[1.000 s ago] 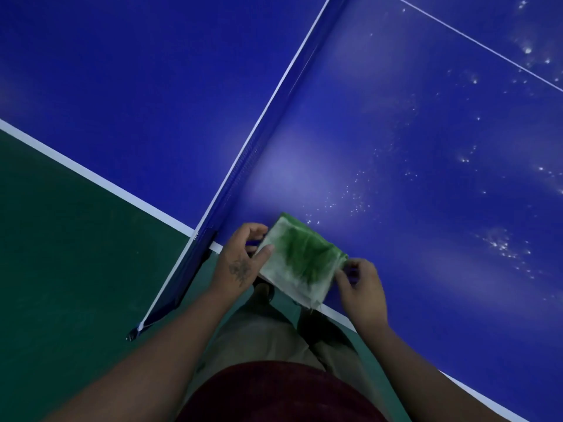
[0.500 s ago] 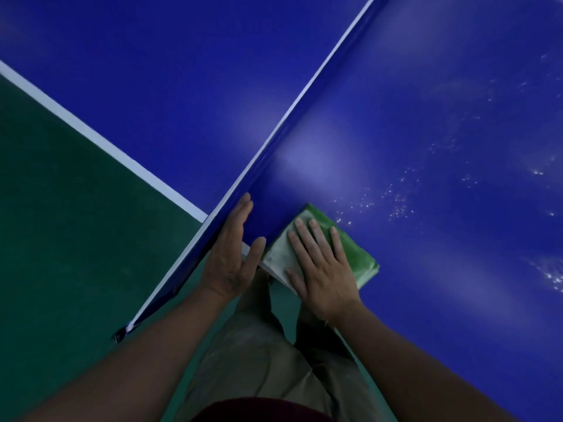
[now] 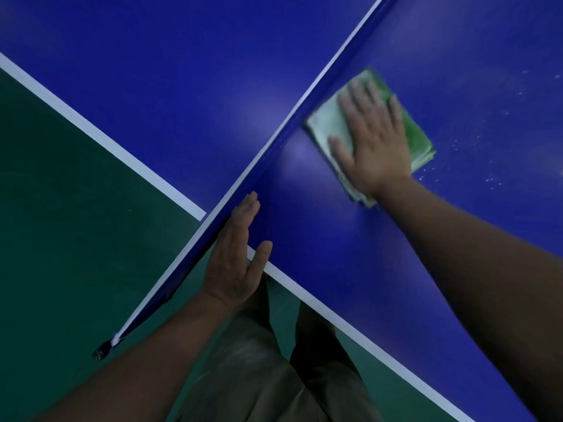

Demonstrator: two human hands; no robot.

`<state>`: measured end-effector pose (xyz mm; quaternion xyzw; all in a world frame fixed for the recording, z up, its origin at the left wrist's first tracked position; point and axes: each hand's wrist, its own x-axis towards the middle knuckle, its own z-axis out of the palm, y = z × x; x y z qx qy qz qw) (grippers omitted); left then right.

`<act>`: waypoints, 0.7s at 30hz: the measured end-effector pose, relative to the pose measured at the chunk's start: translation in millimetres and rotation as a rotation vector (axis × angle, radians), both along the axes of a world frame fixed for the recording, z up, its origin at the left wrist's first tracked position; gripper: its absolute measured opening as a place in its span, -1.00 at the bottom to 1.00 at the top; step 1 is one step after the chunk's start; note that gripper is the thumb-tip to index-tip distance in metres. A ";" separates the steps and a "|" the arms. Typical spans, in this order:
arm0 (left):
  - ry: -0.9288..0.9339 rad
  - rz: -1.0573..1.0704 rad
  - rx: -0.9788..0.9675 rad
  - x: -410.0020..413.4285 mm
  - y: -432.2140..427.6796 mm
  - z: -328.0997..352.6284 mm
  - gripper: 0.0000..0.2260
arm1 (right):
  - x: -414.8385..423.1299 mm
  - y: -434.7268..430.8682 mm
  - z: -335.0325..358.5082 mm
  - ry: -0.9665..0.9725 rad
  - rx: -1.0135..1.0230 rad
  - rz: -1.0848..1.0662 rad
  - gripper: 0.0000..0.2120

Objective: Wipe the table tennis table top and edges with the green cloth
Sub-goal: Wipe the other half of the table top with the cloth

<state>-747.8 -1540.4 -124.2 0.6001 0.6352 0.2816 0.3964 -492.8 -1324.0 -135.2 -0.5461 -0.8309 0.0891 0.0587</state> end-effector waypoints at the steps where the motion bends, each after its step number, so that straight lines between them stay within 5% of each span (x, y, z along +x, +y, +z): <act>1: 0.013 0.002 -0.004 1.7 0.1 -0.7 -0.42 | -1.3 7.9 0.6 -0.020 0.003 -0.095 -0.32; 7: 0.016 0.002 0.060 13.9 13.8 5.4 -0.39 | -29.0 -58.5 2.3 -0.040 -0.016 -0.234 -0.30; 11: 0.022 -0.036 0.133 25.0 43.5 7.5 -0.32 | -20.2 -136.2 2.7 -0.035 -0.103 0.031 -0.29; 15: 0.006 -0.078 0.149 39.1 81.0 2.5 -0.32 | 20.8 -107.8 1.7 -0.033 -0.072 0.318 -0.28; 21: 0.052 -0.142 0.194 66.2 131.7 -8.6 -0.37 | 63.6 29.1 3.4 -0.034 0.042 -0.097 -0.32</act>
